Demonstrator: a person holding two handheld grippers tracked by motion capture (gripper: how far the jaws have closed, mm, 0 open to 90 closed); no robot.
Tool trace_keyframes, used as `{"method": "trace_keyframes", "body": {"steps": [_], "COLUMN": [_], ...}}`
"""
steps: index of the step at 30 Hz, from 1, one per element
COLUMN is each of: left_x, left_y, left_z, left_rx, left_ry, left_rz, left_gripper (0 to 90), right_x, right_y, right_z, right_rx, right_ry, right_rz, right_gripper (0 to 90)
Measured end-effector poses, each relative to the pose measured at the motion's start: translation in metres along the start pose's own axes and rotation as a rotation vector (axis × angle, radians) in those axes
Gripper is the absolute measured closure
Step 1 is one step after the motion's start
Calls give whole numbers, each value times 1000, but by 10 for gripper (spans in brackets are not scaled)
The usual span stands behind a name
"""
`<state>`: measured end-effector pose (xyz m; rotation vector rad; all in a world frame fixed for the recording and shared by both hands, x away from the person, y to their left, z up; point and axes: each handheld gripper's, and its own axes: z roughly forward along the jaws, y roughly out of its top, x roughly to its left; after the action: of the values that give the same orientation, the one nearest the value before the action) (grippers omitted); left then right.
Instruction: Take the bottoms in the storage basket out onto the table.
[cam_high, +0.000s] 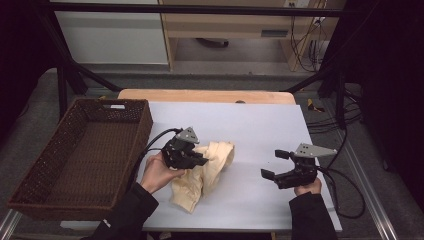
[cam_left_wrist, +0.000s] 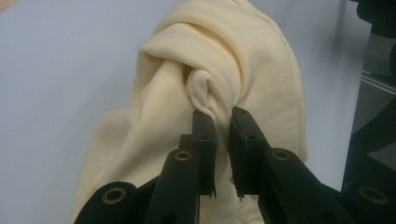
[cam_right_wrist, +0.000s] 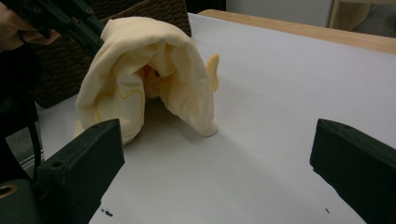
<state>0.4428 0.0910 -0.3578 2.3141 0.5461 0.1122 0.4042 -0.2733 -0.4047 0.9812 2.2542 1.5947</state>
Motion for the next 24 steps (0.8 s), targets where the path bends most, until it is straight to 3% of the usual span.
{"method": "trace_keyframes", "body": {"steps": [8,11,18,24], "left_x": [2,3,9,6], "left_y": [-1,-1,-2,-3], "left_z": [-1,-4,-16,-25], "left_rx": [-14,-45,-94,-131], "left_ry": [-15,-29,-58,1], "left_rz": [-13,-24,-77,-65], "left_gripper": [766,713,443,232], "right_x": [0,0,0,0], "right_y": [0,0,0,0], "right_z": [0,0,0,0], "right_rx": [0,-1,-1,0], "right_ry": [1,0,1,-1], "right_rz": [0,0,-1,2], "right_gripper": [35,35,35,35]}}
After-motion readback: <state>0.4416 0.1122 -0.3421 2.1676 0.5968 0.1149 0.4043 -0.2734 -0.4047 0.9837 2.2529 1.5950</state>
